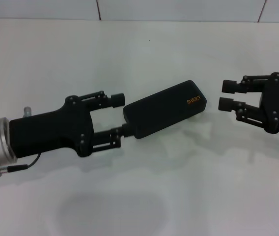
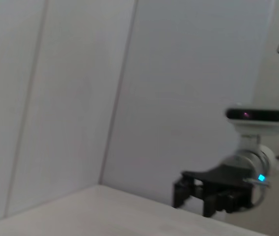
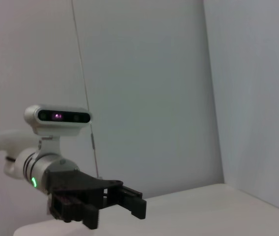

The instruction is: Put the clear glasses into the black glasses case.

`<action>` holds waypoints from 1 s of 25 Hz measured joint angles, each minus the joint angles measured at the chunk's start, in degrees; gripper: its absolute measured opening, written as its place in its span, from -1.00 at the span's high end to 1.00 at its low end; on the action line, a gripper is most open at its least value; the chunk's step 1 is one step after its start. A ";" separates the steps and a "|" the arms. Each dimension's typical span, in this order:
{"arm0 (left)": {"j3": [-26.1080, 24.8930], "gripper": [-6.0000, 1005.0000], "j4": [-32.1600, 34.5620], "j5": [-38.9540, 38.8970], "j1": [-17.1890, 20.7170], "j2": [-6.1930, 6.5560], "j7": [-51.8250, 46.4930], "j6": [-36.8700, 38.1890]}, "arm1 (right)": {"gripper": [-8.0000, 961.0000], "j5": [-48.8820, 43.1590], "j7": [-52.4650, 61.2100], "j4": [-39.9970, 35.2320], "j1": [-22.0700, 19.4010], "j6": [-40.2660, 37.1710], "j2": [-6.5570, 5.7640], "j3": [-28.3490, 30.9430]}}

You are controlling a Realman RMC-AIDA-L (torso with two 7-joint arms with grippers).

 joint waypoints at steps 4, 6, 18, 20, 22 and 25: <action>-0.03 -0.37 1.14 2.24 -0.20 0.49 -1.75 1.10 | 0.32 -0.85 -0.02 -1.50 0.05 -0.19 0.30 -0.14; -0.04 -0.40 1.16 2.79 -0.24 0.49 -1.80 1.18 | 0.19 -0.86 -0.09 -1.76 0.09 -0.54 0.34 -0.21; -0.11 -0.45 0.83 3.17 0.23 0.51 -1.34 0.98 | -0.46 -1.21 -5.66 -2.05 -0.51 -2.58 0.39 -0.91; -0.30 -0.45 0.61 3.25 0.30 0.85 -1.44 1.06 | -0.46 -1.38 -10.77 -1.59 -1.04 -4.37 0.40 -0.92; -0.54 -0.45 0.64 3.25 0.46 0.99 -1.57 1.47 | -0.46 -1.37 -12.67 -1.43 -1.41 -5.24 0.39 -0.80; -0.68 -0.45 0.79 3.25 1.06 0.98 -1.42 2.12 | -0.45 -1.50 -12.61 -1.43 -1.46 -5.31 0.39 -0.85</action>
